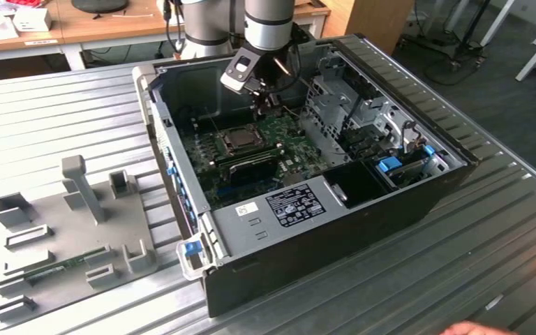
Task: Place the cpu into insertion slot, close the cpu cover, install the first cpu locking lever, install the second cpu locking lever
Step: 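Close the cpu cover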
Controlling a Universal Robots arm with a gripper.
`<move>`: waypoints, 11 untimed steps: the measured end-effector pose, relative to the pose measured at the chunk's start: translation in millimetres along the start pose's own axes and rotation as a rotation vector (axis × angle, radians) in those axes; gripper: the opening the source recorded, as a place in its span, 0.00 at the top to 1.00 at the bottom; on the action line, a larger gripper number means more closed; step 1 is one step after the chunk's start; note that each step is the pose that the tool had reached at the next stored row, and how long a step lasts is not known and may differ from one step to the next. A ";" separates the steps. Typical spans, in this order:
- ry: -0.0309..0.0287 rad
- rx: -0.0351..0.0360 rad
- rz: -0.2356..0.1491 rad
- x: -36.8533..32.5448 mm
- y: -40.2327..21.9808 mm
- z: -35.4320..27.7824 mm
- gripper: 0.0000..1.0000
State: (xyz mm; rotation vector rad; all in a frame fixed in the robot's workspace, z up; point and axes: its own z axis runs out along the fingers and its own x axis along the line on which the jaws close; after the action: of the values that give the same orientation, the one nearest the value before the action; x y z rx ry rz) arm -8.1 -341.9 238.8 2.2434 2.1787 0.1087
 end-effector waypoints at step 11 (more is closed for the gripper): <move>0.0004 0.0021 0.000 0.0 0.0 0.5 0.89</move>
State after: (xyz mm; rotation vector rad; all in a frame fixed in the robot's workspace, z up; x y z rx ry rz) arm -8.1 -341.8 238.3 2.2446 2.1800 0.1069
